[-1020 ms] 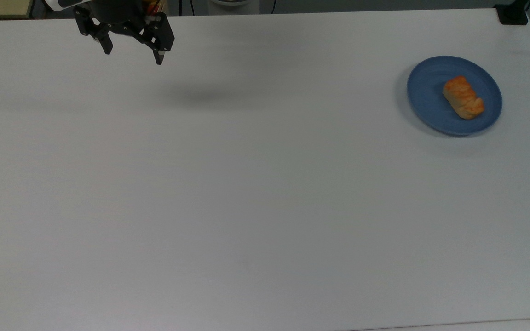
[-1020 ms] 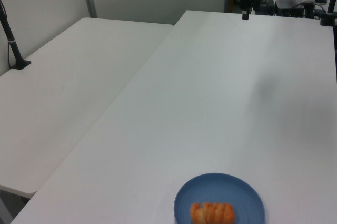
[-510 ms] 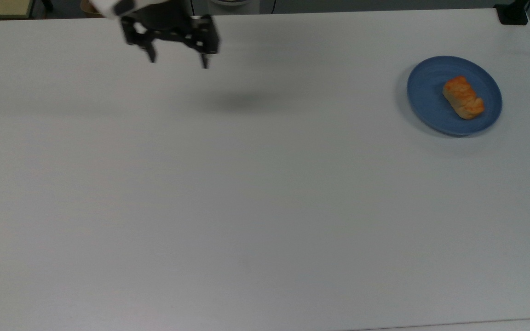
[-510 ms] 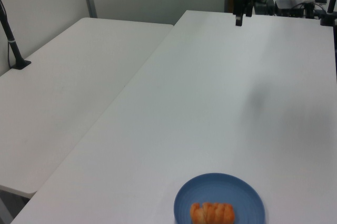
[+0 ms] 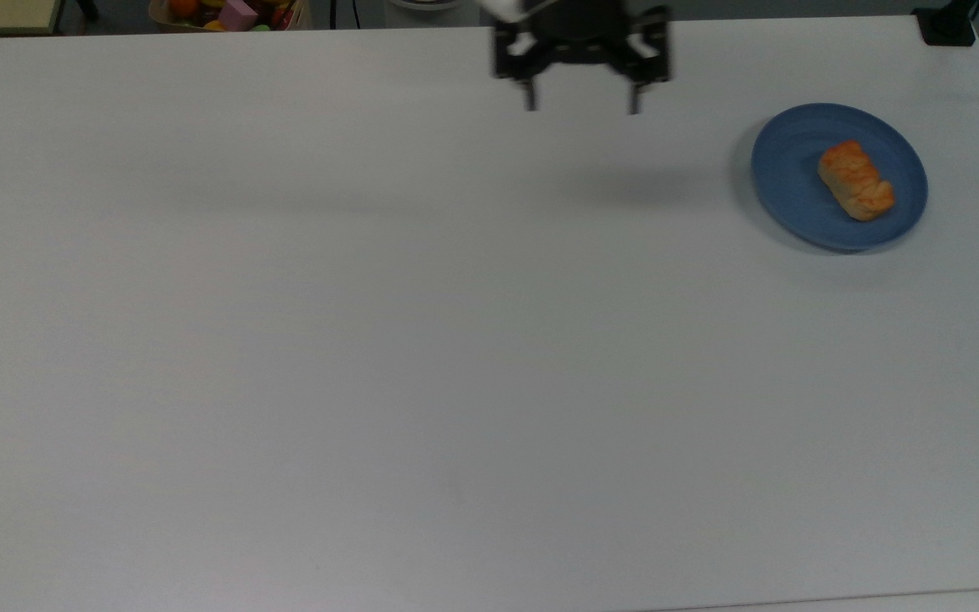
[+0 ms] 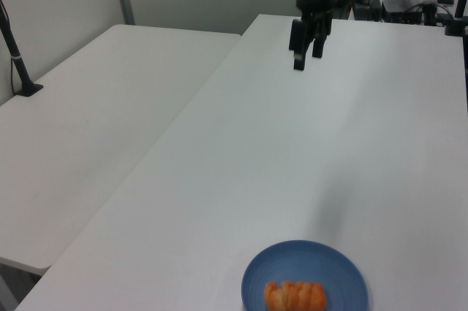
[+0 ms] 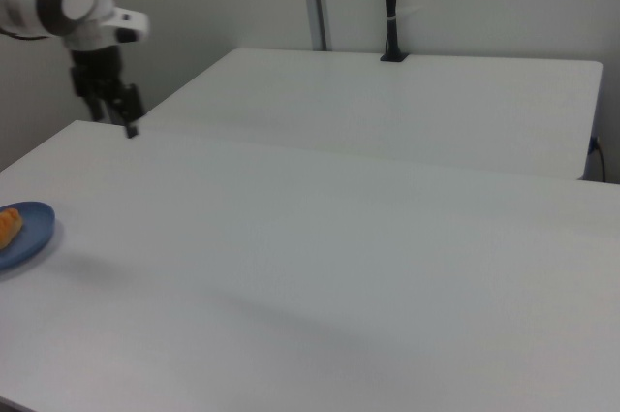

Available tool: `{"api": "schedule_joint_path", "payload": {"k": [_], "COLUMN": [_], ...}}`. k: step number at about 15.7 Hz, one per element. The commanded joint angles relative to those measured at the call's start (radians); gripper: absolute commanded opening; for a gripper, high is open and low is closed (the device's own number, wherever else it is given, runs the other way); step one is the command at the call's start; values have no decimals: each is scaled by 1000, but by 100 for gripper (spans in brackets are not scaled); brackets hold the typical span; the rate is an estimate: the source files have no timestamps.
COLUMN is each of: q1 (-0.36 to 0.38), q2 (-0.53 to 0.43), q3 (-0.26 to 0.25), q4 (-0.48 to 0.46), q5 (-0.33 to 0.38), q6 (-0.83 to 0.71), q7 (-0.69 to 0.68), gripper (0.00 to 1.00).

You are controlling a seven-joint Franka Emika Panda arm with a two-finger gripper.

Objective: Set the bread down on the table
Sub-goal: 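Move the open gripper across the table toward the bread on the blue plate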

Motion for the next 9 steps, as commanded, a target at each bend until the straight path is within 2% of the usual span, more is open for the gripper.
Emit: {"api": "schedule_joint_path", "payload": {"k": [1, 4, 6, 9], "q1": [92, 210, 270, 339], "q2": [115, 193, 227, 293], "q3": [42, 41, 44, 81], "q4": [110, 136, 130, 136], "q5": [16, 4, 0, -36], "q6": [1, 23, 95, 148], "q7": [72, 72, 72, 72], "gripper": [100, 100, 100, 100]}}
